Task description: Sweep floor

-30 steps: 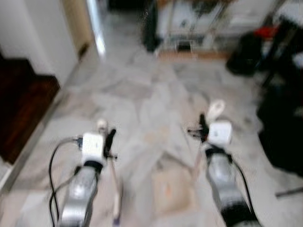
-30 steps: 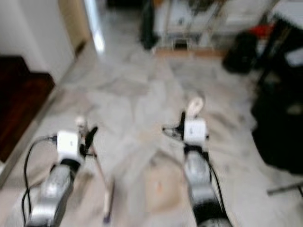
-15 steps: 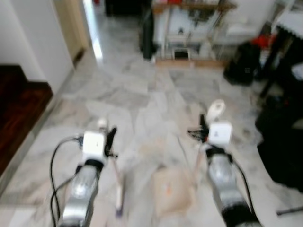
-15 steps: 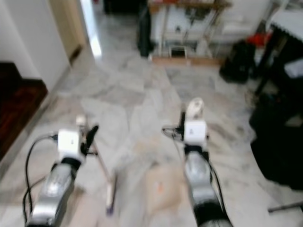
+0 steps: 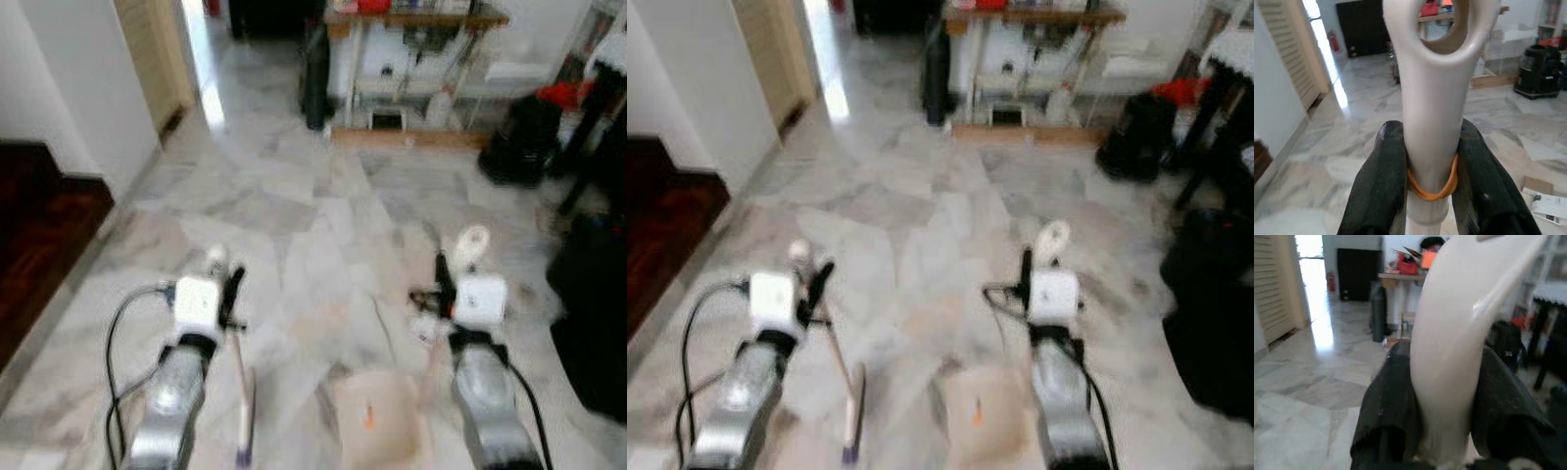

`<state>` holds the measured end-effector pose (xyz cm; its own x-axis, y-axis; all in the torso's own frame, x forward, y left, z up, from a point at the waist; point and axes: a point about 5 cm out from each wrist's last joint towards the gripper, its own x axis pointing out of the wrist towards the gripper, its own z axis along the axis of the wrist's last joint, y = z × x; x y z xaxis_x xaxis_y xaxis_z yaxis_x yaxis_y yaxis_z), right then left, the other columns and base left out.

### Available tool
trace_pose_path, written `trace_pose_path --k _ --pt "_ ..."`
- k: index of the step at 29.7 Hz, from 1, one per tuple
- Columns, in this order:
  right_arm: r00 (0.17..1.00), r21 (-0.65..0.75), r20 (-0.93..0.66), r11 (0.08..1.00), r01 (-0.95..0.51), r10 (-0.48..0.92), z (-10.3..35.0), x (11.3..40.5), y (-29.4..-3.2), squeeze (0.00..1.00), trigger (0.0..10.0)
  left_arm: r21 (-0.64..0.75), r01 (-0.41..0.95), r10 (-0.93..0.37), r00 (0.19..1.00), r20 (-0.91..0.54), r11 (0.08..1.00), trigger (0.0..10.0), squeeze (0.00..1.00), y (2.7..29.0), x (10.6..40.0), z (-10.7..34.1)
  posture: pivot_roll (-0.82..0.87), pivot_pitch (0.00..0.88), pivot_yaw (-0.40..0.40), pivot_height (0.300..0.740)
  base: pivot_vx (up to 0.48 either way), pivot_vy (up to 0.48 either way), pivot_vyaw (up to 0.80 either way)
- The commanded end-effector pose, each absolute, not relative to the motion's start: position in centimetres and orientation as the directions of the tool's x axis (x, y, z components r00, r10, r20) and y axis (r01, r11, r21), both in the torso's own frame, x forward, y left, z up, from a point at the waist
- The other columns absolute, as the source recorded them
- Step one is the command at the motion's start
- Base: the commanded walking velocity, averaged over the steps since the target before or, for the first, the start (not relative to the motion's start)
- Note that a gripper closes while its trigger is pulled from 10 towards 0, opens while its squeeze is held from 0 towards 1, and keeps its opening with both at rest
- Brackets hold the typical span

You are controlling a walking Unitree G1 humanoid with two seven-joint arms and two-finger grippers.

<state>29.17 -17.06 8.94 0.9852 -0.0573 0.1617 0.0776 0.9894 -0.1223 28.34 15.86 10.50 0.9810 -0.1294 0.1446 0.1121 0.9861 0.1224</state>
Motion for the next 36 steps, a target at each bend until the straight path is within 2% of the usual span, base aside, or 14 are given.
trace_pose_path --k 1,4,9,23,30,36 --pt "0.976 -0.117 0.205 0.989 0.095 -0.070 10.2 29.5 -17.4 0.00 10.0 0.126 0.127 -0.150 0.969 0.195 0.984 10.0 0.00 15.2 28.6 11.6 0.09 0.000 0.039 0.740 0.375 0.000 0.00" --pt "0.978 -0.116 0.198 0.989 0.096 -0.072 10.4 29.9 -17.2 0.00 10.0 0.128 0.126 -0.149 0.969 0.196 0.984 10.0 0.00 15.5 28.6 11.6 0.10 0.000 0.039 0.740 0.372 0.000 -0.15" --pt "0.977 -0.106 0.202 0.990 0.093 -0.070 10.7 30.0 -17.0 0.00 10.0 0.130 0.119 -0.143 0.971 0.194 0.984 10.0 0.00 15.7 28.5 11.6 0.10 0.000 0.038 0.740 0.374 0.000 -0.77" --pt "0.975 -0.092 0.205 0.991 0.101 -0.080 11.1 30.4 -16.7 0.00 10.0 0.132 0.116 -0.140 0.972 0.191 0.984 10.0 0.00 15.8 28.5 11.6 0.10 0.012 0.045 0.740 0.373 0.000 0.00" --pt "0.975 -0.091 0.206 0.991 0.098 -0.078 11.1 30.5 -16.6 0.00 10.0 0.133 0.114 -0.138 0.972 0.192 0.985 10.0 0.00 15.8 28.6 11.7 0.10 0.016 0.046 0.740 0.373 0.000 -0.67" --pt "0.974 -0.093 0.214 0.990 0.103 -0.081 11.3 30.5 -16.6 0.00 10.0 0.132 0.116 -0.140 0.971 0.192 0.984 10.0 0.00 15.8 28.6 11.7 0.10 0.016 0.047 0.740 0.370 0.000 0.00"
